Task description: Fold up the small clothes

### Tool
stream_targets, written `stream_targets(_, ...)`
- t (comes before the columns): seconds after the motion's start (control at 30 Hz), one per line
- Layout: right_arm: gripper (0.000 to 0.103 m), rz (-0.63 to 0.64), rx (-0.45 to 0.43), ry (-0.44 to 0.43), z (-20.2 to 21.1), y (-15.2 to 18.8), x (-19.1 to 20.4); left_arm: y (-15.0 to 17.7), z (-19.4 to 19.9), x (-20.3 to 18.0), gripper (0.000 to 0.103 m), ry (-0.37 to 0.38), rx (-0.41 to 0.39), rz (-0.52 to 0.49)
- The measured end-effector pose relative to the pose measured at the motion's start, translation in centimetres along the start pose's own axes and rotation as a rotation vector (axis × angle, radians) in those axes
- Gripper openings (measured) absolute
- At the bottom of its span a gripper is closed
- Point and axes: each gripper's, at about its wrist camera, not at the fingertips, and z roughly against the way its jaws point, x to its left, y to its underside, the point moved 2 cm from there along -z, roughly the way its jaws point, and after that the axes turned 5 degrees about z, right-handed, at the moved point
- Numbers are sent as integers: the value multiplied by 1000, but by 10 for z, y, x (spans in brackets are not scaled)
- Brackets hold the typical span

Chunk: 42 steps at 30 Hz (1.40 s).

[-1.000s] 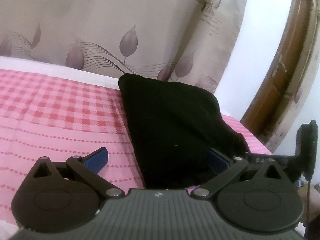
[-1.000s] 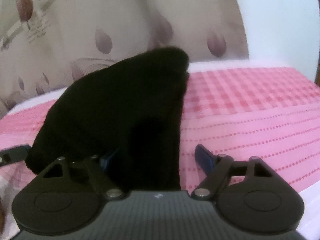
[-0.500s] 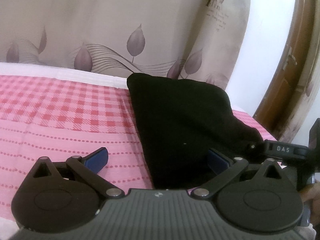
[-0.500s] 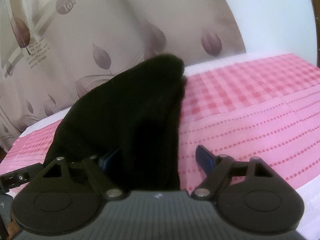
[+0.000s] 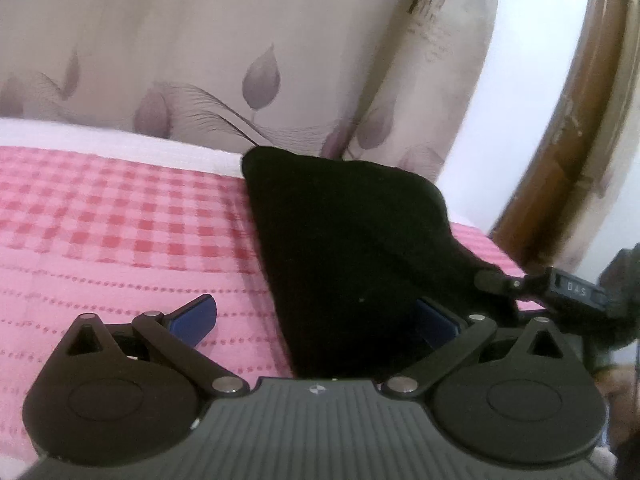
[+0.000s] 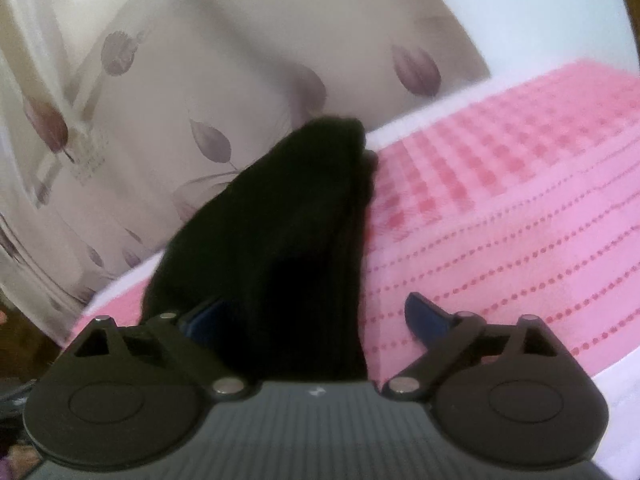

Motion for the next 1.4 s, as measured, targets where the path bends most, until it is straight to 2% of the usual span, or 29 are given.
stream_targets(0.23,96,6,50,-23,-20,-21,-8,-33,-29,21,103,110,74,42)
stream_targets(0.33,97,64,82,-52,-39,-30,-3,-45,-57,31,103,188,147,103)
stream_targets(0.4,97,105,107,-64,-54,-37,1,-48,-86,36,102,257,230,149)
stream_targets(0.47,97,138,112,-71,-68,-39,8,-50,-101,32,99,282,215,107)
stream_targets(0.53,79,147,134,-105,-79,-38,18,-51,-111,27,76,254,203,100)
stream_targets(0.57,59,130,147,-114,-83,-36,24,-50,-113,26,56,232,204,95)
stream_targets(0.6,54,109,150,-122,-83,-34,29,-49,-112,27,49,224,198,93)
stream_targets(0.73,46,61,106,-155,-70,-24,47,-48,-82,27,42,196,143,92)
stream_targets(0.93,46,50,50,-250,-27,7,111,-46,15,29,42,142,100,50)
stream_targets(1.13,46,90,58,-307,3,66,180,-20,114,44,42,32,88,5)
stream_targets(1.27,45,59,87,-306,2,109,204,5,146,66,42,-39,89,-9)
stream_targets(1.33,45,70,108,-265,-3,128,209,23,152,75,44,-74,93,-20)
stream_targets(1.4,51,78,100,-214,2,140,211,39,159,76,63,-131,45,-68)
